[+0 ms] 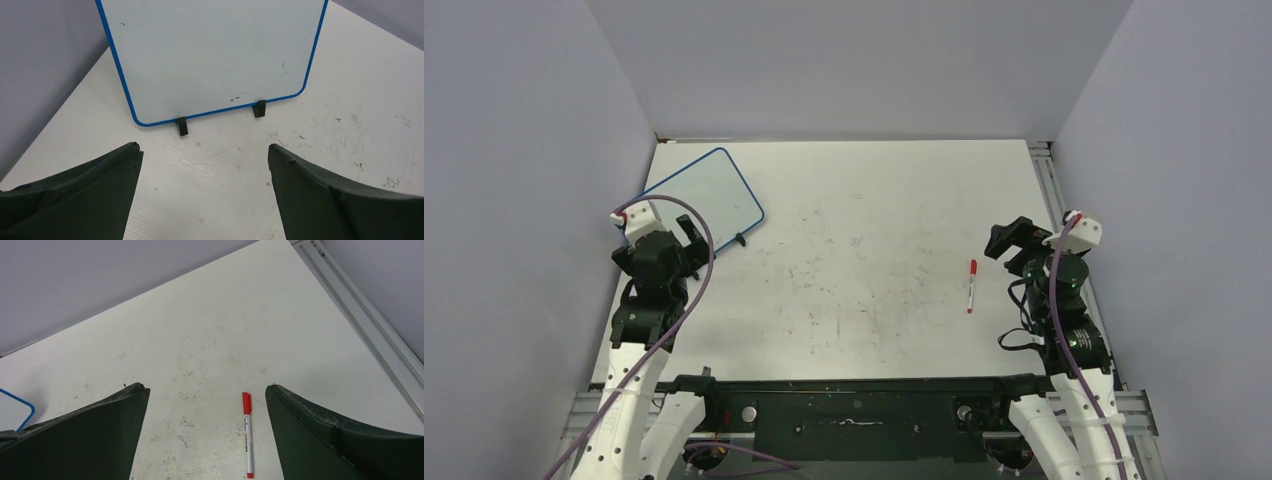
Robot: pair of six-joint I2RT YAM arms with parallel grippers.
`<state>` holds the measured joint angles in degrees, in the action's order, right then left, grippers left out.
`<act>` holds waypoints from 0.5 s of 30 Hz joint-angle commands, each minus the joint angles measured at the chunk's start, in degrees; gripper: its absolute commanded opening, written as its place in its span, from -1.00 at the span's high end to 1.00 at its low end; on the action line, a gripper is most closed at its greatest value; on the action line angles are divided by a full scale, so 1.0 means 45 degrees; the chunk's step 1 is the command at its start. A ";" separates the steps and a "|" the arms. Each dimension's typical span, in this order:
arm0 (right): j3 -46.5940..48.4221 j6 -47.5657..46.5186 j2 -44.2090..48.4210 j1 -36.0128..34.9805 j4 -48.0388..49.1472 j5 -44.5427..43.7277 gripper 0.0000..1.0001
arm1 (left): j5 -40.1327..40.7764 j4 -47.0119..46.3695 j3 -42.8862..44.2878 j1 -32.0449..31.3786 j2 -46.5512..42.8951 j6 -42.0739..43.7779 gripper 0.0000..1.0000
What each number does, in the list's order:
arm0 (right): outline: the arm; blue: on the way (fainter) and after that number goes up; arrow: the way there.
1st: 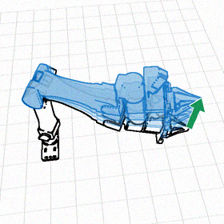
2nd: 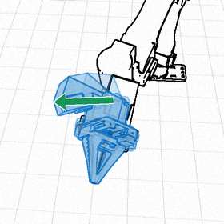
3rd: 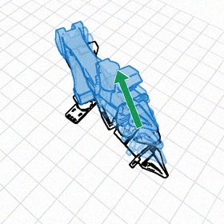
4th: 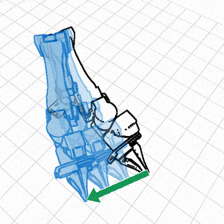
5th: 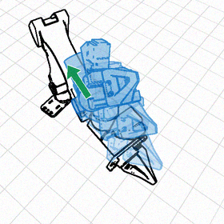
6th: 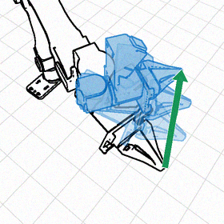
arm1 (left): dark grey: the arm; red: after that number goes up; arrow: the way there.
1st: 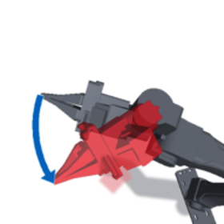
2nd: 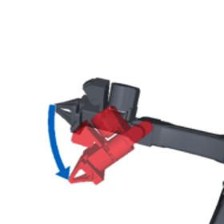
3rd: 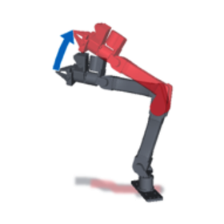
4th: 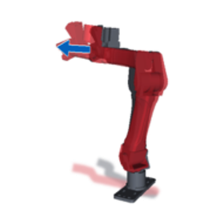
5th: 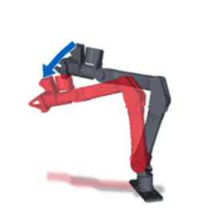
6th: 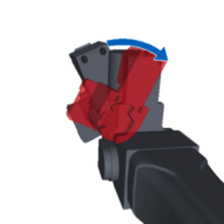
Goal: Write a sentence on the whiteboard
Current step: Move the whiteboard to the center of the board.
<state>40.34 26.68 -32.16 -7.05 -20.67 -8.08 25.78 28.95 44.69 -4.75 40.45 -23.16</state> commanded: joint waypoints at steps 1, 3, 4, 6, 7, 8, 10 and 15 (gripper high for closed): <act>0.0807 -0.0653 -0.0121 0.0058 0.0016 -0.0251 -0.79 | 0.0301 0.0194 0.0772 0.0060 0.0214 -0.0118 -0.92; 0.0857 -0.0774 -0.0083 0.0062 -0.0038 -0.0409 -0.79 | 0.0425 0.0225 0.0763 0.0060 0.0204 -0.0179 -0.92; 0.0862 -0.0816 -0.0043 0.0058 -0.0068 -0.0470 -0.79 | 0.0492 0.0214 0.0745 0.0060 0.0205 -0.0212 -0.92; 0.0843 -0.0854 0.0071 0.0069 -0.0063 -0.0532 -0.79 | 0.0590 0.0202 0.0734 0.0060 0.0189 -0.0242 -0.92; 0.0800 -0.0829 0.0145 0.0061 -0.0079 -0.0564 -0.79 | 0.0593 0.0177 0.0734 0.0060 0.0182 -0.0244 -0.92; 0.0760 -0.0794 0.0190 0.0067 -0.0074 -0.0578 -0.79 | 0.0589 0.0118 0.0692 0.0060 0.0154 -0.0244 -0.92; 0.0696 -0.0718 0.0242 0.0060 -0.0041 -0.0516 -0.79 | 0.0206 -0.0058 0.0484 0.0060 0.0120 -0.0082 -0.92; 0.0654 -0.0617 0.0230 0.0070 -0.0008 -0.0108 -0.80 | -0.1035 -0.0380 0.0094 0.0070 0.0641 0.0393 -0.92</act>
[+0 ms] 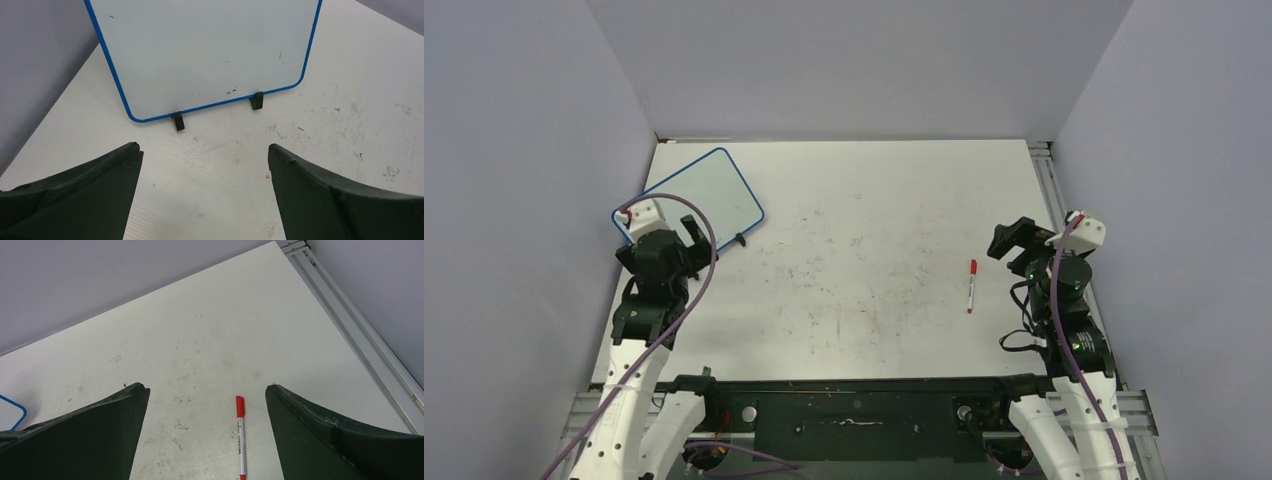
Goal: Write a sentence on the whiteboard
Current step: Move the whiteboard to the center of the board.
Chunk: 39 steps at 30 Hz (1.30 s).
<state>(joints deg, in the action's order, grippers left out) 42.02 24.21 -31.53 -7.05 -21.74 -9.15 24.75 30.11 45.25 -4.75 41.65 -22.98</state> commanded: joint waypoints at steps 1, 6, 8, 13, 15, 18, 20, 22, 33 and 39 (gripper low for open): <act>0.0190 -0.0050 0.0133 0.0066 0.0327 0.0310 -0.79 | -0.0815 -0.0612 0.0005 0.0079 0.0635 0.0370 -0.92; -0.0384 -0.0070 0.0334 0.0053 0.0918 0.1472 -0.79 | -0.0934 -0.0971 -0.0029 0.0483 0.1719 0.0354 -0.92; -0.0402 -0.0027 0.0314 0.0053 0.0953 0.1662 -0.79 | -0.1085 -0.1118 -0.0071 0.0958 0.2143 0.0118 -0.92; -0.0466 -0.0066 0.0263 0.0050 0.1270 0.1880 -0.79 | -0.2215 -0.1886 -0.0425 0.2552 0.2903 -0.0604 -0.90; -0.0489 -0.0067 0.0204 0.0054 0.1403 0.1928 -0.79 | -0.2086 -0.1963 -0.0481 0.2666 0.3215 -0.0747 -0.67; -0.0550 -0.0028 0.0077 0.0053 0.1649 0.1935 -0.79 | -0.1976 -0.2012 -0.0486 0.2679 0.3861 -0.0868 -0.49; -0.0631 0.0040 0.0014 0.0060 0.1806 0.2354 -0.79 | -0.2020 -0.2075 -0.0472 0.2685 0.4364 -0.0925 -0.43; -0.0730 0.0105 -0.0033 0.0064 0.1981 0.2502 -0.79 | -0.2033 -0.2081 -0.0359 0.2683 0.4962 -0.0916 -0.36; -0.1001 -0.0009 -0.0200 0.0058 0.2469 0.2460 -0.79 | -0.1586 -0.2484 0.0200 0.2680 0.7597 -0.0625 -0.06; -0.1065 -0.0043 -0.0274 0.0076 0.2631 0.2457 -0.79 | -0.1477 -0.2639 0.0507 0.2694 0.8551 -0.0479 0.04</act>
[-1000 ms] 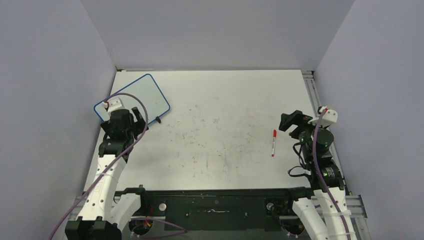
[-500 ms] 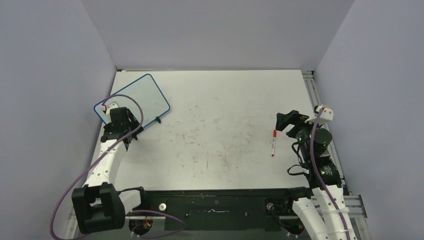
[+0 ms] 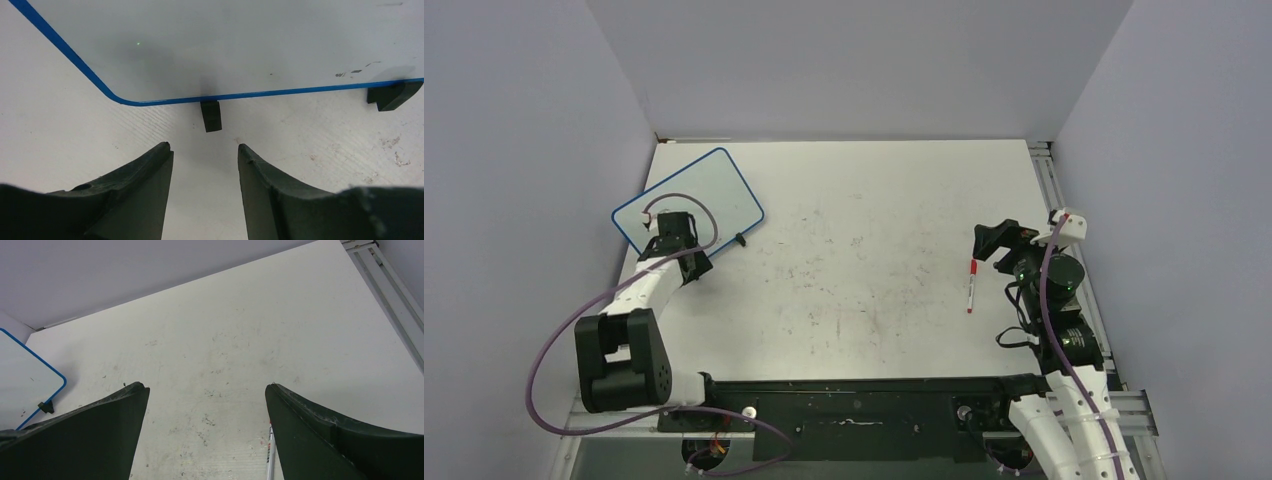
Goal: Write a sentence on the whiteboard
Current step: Move the whiteboard to the center of the board.
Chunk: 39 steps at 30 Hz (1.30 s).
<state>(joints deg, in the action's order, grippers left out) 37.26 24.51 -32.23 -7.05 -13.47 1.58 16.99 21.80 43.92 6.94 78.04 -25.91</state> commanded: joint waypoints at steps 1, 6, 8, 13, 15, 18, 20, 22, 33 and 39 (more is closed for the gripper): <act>-0.0034 -0.0100 -0.0139 0.0074 0.0805 0.0072 -0.79 | 0.0257 -0.0825 0.0857 0.0083 0.0596 0.0199 0.04; -0.0162 -0.0059 -0.0234 0.0069 0.0977 0.0095 -0.79 | 0.0033 -0.0985 0.1044 0.0310 0.1191 0.0175 0.04; -0.0190 -0.0029 -0.0285 0.0063 0.1050 0.0097 -0.79 | -0.0044 -0.1012 0.1125 0.0371 0.1418 0.0187 0.07; -0.0303 0.0030 -0.0391 0.0073 0.1249 0.0117 -0.80 | -0.0104 -0.1034 0.1177 0.0381 0.1679 0.0178 0.12; -0.0346 0.0089 -0.0449 0.0065 0.1337 0.0134 -0.79 | -0.0040 -0.1069 0.1134 0.0372 0.1640 0.0153 0.14; -0.0395 0.0154 -0.0517 0.0064 0.1460 0.0178 -0.79 | -0.0022 -0.1075 0.1089 0.0375 0.1669 0.0155 0.22; -0.0421 0.0162 -0.0579 0.0061 0.1523 0.0219 -0.79 | -0.0024 -0.1071 0.1132 0.0382 0.1774 0.0151 0.25; -0.0445 0.0193 -0.0609 0.0073 0.1564 0.0230 -0.79 | -0.0012 -0.1004 0.1185 0.0387 0.1874 0.0153 0.29; -0.0452 0.0101 -0.0528 0.0060 0.1501 0.0156 -0.79 | -0.0010 -0.1014 0.1265 0.0386 0.2206 0.0275 0.30; -0.0521 0.0188 -0.0584 0.0060 0.1629 0.0243 -0.79 | -0.0025 -0.1042 0.1391 0.0389 0.2538 0.0496 0.44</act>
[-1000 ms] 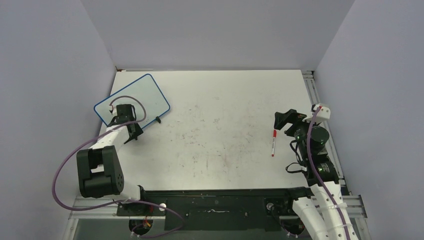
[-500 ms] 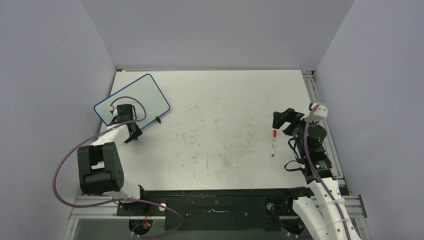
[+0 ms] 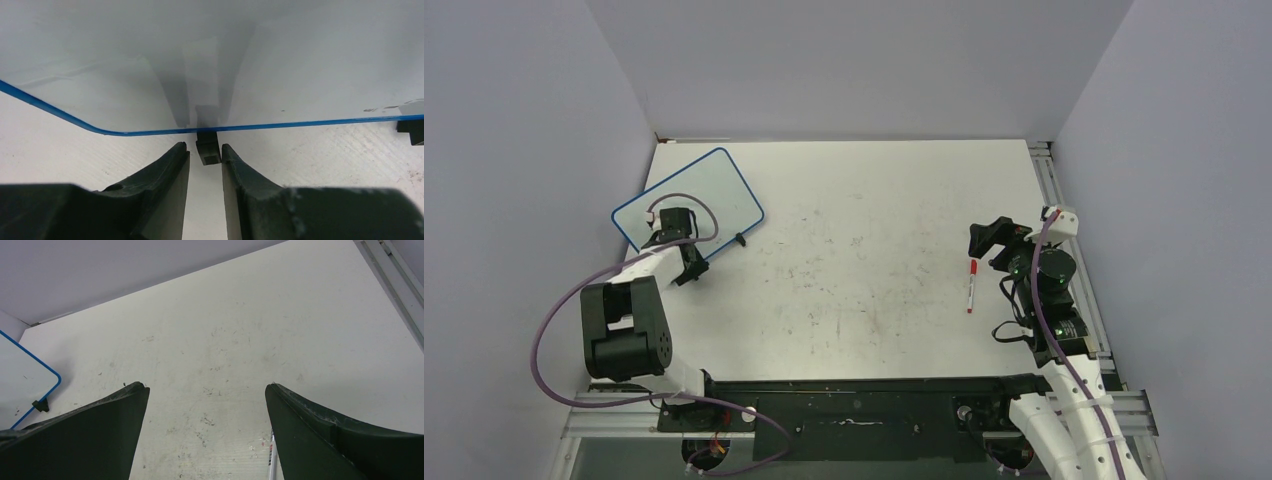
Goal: Write a sentence on the whiteboard
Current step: Move the whiteboard to the center of the board.
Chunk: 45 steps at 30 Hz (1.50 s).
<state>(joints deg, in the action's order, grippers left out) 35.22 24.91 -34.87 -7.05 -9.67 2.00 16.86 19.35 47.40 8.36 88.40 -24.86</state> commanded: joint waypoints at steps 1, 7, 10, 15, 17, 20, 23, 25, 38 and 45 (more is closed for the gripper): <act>-0.0080 0.0109 -0.0030 0.0062 0.0809 0.0143 -0.80 | -0.0012 -0.0478 0.0646 0.0068 0.0279 0.0297 0.47; -0.0045 0.0221 -0.0180 0.0062 0.0761 0.0127 -0.79 | -0.0073 -0.0519 0.0722 0.0071 0.0544 0.0460 0.64; -0.0057 0.0229 -0.0207 0.0057 0.0760 0.0123 -0.79 | -0.0095 -0.0551 0.0742 0.0058 0.0637 0.0594 0.71; -0.0005 0.0177 -0.0227 0.0060 0.0679 0.0049 -0.79 | -0.0085 -0.0654 0.0673 -0.0008 0.0584 0.0779 0.92; 0.0005 0.0188 -0.0226 0.0054 0.0647 0.0044 -0.79 | 0.0015 -0.0720 0.0613 -0.0143 0.0509 0.0931 1.00; 0.0005 0.0177 -0.0204 0.0064 0.0629 0.0024 -0.79 | 0.0124 -0.0897 0.0519 -0.0386 0.0401 0.1231 1.00; 0.0016 0.0135 -0.0100 0.0062 0.0475 -0.0055 -0.79 | 0.0158 -0.1090 0.0412 -0.0616 0.0288 0.1457 1.00; -0.0002 0.0038 0.0011 0.0063 0.0339 -0.0172 -0.79 | 0.0167 -0.1180 0.0354 -0.0812 0.0226 0.1644 1.00; -0.0112 -0.0180 0.0304 0.0058 0.0015 -0.0381 -0.79 | -0.0330 -0.1781 -0.0122 -0.2458 -0.0484 0.2483 1.00; -0.0188 -0.0259 0.0273 0.0062 -0.0028 -0.0405 -0.79 | -0.1083 -0.1879 -0.0122 -0.3191 -0.0343 0.2748 1.00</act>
<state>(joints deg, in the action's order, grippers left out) 34.65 24.51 -34.22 -7.05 -11.18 1.28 16.75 13.21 46.63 -4.08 88.12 -15.49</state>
